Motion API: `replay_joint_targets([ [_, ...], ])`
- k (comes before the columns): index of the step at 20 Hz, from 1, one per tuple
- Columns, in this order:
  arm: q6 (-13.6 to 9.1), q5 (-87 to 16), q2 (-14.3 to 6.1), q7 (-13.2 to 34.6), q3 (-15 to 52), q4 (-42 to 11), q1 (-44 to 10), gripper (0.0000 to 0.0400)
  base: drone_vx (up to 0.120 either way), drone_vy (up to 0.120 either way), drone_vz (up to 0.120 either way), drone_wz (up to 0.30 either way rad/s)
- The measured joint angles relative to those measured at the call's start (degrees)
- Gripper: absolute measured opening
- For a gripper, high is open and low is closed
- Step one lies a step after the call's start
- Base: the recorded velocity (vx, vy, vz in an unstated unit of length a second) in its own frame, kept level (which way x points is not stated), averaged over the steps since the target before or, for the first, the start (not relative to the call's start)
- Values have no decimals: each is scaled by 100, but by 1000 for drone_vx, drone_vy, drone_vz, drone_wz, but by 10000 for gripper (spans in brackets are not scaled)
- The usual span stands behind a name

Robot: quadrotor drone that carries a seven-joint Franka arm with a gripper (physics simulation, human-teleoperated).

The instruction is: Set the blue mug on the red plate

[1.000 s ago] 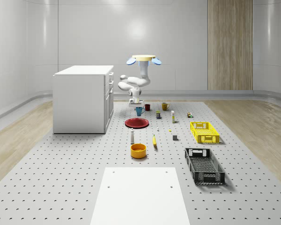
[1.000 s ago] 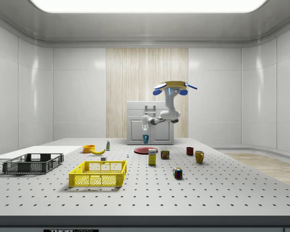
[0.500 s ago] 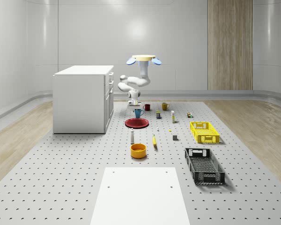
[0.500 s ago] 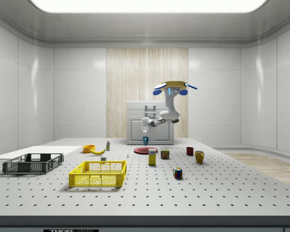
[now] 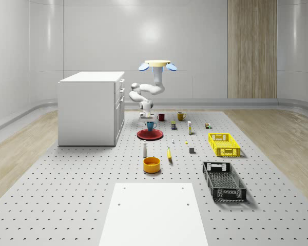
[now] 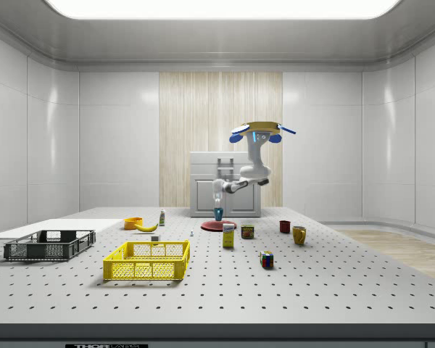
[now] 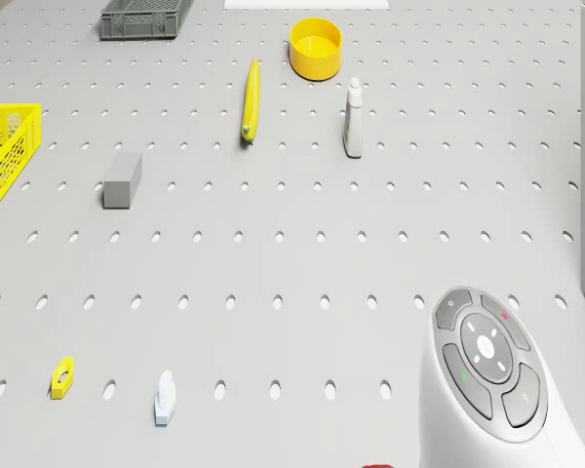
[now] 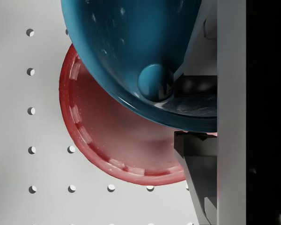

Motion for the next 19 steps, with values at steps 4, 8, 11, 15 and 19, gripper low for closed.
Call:
replay_joint_targets([
  [4,128,-201,34,44,-235,143,-97,100,0,0,0,0],
  [8,173,-294,66,-54,-338,211,-132,280,0,0,0,0],
  [11,122,-227,59,-105,-257,159,-90,343,0,0,0,0],
  [15,-3,-38,32,-157,-36,28,8,379,0,0,0,0],
  [19,-132,179,7,-191,212,-102,106,392,0,0,0,0],
])
